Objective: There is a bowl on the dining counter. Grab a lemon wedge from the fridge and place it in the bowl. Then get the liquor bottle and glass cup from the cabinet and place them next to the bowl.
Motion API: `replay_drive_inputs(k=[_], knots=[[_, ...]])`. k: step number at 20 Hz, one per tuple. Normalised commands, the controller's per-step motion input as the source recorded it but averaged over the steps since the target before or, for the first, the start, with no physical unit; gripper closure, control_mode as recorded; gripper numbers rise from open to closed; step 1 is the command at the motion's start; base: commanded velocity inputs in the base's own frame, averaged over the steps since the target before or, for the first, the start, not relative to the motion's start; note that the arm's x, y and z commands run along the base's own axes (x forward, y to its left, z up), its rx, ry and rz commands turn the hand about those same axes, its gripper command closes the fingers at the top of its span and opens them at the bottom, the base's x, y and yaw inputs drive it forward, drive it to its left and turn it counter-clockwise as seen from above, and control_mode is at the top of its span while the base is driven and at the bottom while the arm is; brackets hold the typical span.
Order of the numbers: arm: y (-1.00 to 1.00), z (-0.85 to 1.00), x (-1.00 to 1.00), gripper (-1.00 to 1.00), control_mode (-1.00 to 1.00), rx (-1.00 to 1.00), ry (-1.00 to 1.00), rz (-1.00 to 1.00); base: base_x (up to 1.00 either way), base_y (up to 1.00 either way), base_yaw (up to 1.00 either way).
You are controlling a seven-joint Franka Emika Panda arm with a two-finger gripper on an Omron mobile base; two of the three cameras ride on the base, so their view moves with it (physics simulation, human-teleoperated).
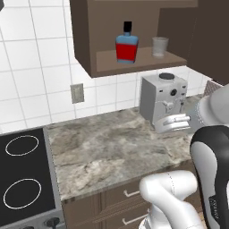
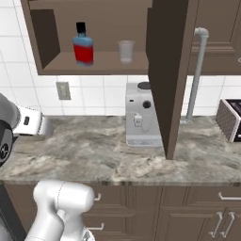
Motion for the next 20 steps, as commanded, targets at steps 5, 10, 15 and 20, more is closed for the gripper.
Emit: replay_drive_inputs(k=[5, 10, 15, 20], knots=[[-0.01, 0.0, 0.01, -1.0, -1.0, 0.0, 0.0, 0.0, 0.18, -0.01, 0.0], [-0.04, 0.25, 0.0, -1.0, -1.0, -0.01, -0.08, 0.0, 0.0, 0.0, 0.0], [-0.07, 0.96, 0.0, -1.0, -1.0, -0.05, -0.27, 0.0, 0.0, 0.0, 0.0], [-0.14, 1.0, 0.0, -1.0, -1.0, -0.08, -0.27, -0.01, 0.0, 0.0, 0.0]])
